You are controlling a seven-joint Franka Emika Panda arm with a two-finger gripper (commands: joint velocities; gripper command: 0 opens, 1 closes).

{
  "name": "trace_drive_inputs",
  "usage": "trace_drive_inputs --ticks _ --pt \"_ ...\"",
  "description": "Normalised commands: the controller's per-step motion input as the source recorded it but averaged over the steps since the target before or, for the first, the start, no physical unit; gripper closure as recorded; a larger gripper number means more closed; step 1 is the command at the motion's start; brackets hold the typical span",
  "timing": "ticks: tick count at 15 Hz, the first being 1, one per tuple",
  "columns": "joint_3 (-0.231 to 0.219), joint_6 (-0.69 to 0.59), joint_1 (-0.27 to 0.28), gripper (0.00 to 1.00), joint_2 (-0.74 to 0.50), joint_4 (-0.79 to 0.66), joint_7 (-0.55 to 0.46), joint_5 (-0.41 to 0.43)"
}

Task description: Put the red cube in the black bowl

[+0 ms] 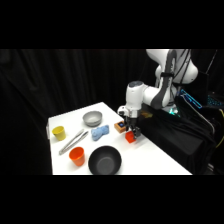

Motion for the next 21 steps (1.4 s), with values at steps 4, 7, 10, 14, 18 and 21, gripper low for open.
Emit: trace_drive_inputs --ticks 4,7,10,14,18,21 --pt "-0.092 0.32 0.112 0.0 0.18 0.0 0.12 -0.051" --pt "-0.074 0.28 0.111 0.0 0.14 0.0 0.08 -0.002" --pt "-0.075 0.26 0.117 0.26 0.12 0.0 0.07 0.018" --pt "-0.106 0.22 0.149 0.6 0.07 0.0 0.06 0.025" --pt "-0.223 0.04 0.26 0.72 -0.06 0.0 0.08 0.013" --pt "-0.36 -0.29 0.391 0.72 -0.29 0.01 0.12 -0.061"
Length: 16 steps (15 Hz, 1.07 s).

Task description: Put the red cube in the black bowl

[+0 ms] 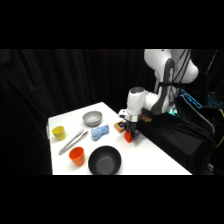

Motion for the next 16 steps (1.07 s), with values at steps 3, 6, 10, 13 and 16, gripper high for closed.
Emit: trace_drive_inputs --ticks 3,6,10,13,16 --pt "-0.406 -0.4 0.366 0.72 -0.5 -0.11 0.22 -0.271" --pt "-0.258 -0.48 0.126 0.72 -0.48 0.01 0.36 -0.507" --pt "0.141 -0.51 -0.23 0.72 -0.49 0.08 0.28 -0.403" --pt "0.366 -0.48 -0.346 0.72 -0.4 0.11 0.02 -0.044" --pt "0.322 -0.38 -0.253 0.72 -0.23 0.15 -0.1 0.118"
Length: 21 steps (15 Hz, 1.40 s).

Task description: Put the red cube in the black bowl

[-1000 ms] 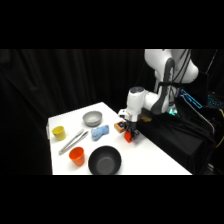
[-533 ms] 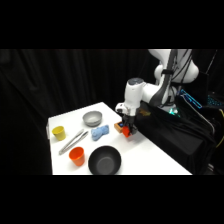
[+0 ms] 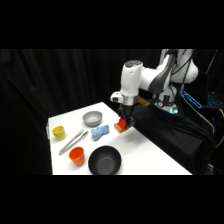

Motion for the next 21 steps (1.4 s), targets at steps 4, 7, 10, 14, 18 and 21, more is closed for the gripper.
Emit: trace_drive_inputs --ticks 4,7,10,14,18,21 --pt "0.231 -0.25 -0.157 0.72 0.02 0.28 -0.13 0.185" --pt "0.157 -0.16 -0.114 0.72 0.2 0.42 -0.13 0.169" --pt "0.112 -0.13 -0.095 0.72 0.29 0.48 -0.15 0.158" --pt "0.097 -0.11 -0.068 0.72 0.36 0.51 -0.18 0.185" --pt "0.078 -0.08 -0.031 0.72 0.41 0.51 -0.17 0.167" --pt "0.036 -0.01 -0.024 0.72 0.41 0.48 -0.18 0.151"
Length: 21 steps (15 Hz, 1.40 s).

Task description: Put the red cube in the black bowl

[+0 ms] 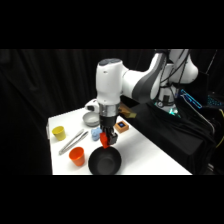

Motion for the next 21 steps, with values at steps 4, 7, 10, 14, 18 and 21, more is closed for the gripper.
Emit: trace_drive_inputs --ticks 4,7,10,14,18,21 --pt "0.016 0.13 -0.02 0.72 0.37 0.38 -0.19 0.146" --pt "0.022 0.17 -0.026 0.72 0.33 0.3 -0.22 0.181" --pt "0.032 0.12 -0.033 0.72 0.25 0.23 -0.22 0.193" --pt "0.059 0.09 -0.045 0.21 0.15 0.18 -0.24 0.197" --pt "0.072 -0.05 -0.048 0.0 0.02 0.13 -0.23 0.178" --pt "0.087 -0.22 -0.066 0.0 -0.13 0.09 -0.23 0.191"
